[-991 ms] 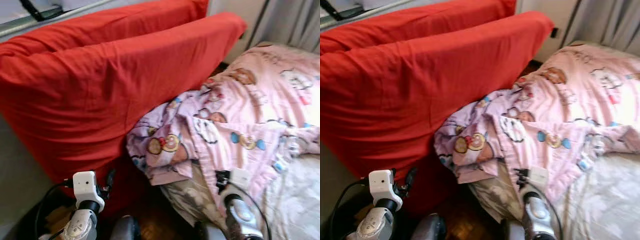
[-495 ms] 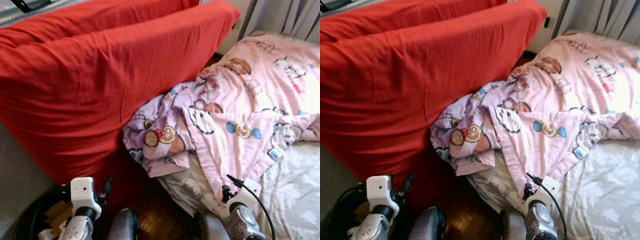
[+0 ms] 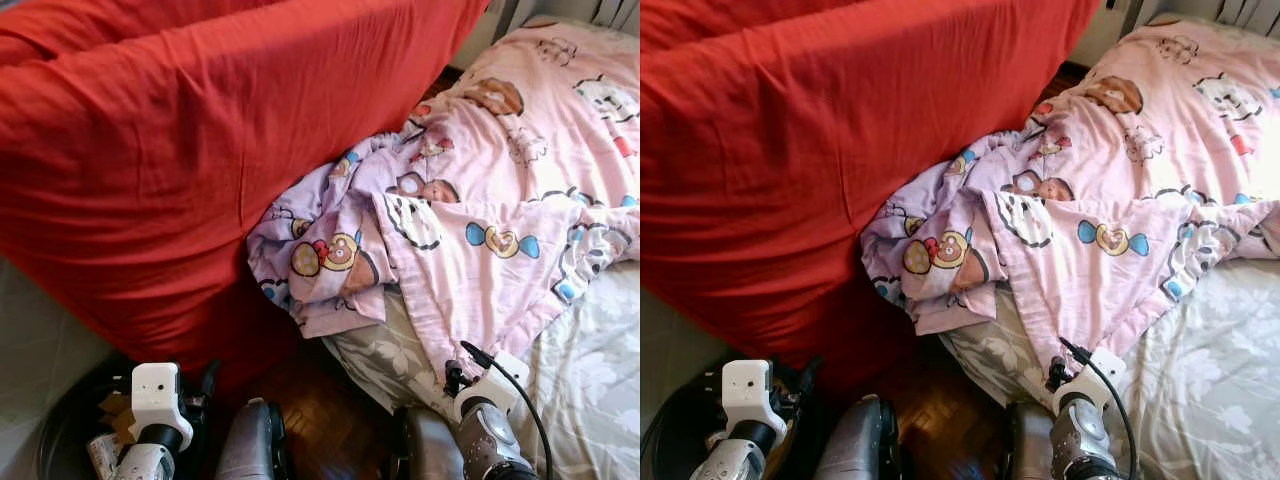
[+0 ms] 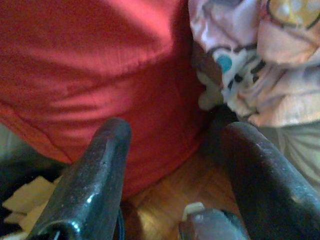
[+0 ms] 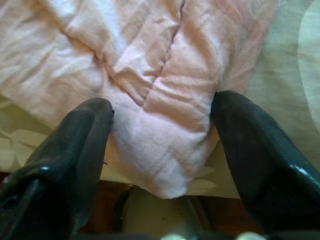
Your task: Clean up the room
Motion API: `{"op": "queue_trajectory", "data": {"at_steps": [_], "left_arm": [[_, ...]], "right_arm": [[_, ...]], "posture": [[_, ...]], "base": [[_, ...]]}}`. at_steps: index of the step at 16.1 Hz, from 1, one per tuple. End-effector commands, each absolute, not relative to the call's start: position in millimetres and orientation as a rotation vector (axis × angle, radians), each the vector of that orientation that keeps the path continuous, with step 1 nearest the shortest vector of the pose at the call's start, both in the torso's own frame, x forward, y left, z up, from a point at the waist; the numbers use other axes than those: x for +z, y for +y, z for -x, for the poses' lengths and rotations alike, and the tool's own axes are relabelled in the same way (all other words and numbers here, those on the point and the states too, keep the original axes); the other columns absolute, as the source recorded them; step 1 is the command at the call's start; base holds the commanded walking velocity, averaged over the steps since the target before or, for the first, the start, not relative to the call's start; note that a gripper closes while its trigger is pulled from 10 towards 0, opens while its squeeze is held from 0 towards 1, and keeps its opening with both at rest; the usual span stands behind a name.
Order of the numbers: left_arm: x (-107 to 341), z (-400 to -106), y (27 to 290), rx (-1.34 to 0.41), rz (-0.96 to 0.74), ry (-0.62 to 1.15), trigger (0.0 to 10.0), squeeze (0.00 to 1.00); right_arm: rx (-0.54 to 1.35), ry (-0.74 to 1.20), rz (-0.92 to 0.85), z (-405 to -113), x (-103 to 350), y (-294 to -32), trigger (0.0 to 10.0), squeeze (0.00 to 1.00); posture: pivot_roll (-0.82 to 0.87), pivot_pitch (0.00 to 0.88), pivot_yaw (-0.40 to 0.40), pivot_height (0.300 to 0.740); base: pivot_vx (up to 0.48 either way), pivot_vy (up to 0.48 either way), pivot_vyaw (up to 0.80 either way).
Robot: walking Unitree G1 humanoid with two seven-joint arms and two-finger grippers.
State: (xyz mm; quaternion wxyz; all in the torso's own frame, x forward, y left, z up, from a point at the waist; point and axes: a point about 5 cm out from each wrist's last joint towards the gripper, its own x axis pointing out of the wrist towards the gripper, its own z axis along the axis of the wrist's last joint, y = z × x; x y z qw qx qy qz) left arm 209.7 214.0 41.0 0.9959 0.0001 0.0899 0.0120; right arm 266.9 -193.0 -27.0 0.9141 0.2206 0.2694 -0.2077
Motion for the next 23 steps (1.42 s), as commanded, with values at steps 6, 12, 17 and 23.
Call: {"op": "queue_trajectory", "data": {"at_steps": [6, 12, 17, 23], "left_arm": [[37.6, -200.6, 215.9, 0.025, 0.000, 0.222, 10.0, 0.00], [39.5, -199.0, 213.4, 0.020, -0.001, 0.226, 10.0, 0.00], [41.2, -200.3, 209.8, 0.019, 0.003, 0.223, 10.0, 0.00], [41.5, -199.8, 206.8, 0.021, 0.007, 0.224, 10.0, 0.00]], "right_arm": [[-0.410, 0.711, -0.417, -247.1, -46.1, -187.2, 10.0, 0.00], [-0.282, 0.741, -0.405, -248.2, -47.9, -169.8, 10.0, 0.00], [-0.276, 0.645, -0.370, -260.2, -36.5, -175.6, 10.0, 0.00], [-0.257, 0.616, -0.344, -264.7, -32.1, -177.7, 10.0, 0.00]], "posture": [[0.11, 0.262, 0.049, 0.619], [0.11, 0.268, 0.051, 0.619], [0.11, 0.266, 0.048, 0.619], [0.11, 0.266, 0.042, 0.619]], "base": [[0.000, 0.000, 0.00], [0.000, 0.000, 0.00], [0.000, 0.000, 0.00], [0.000, 0.000, 0.00]]}}
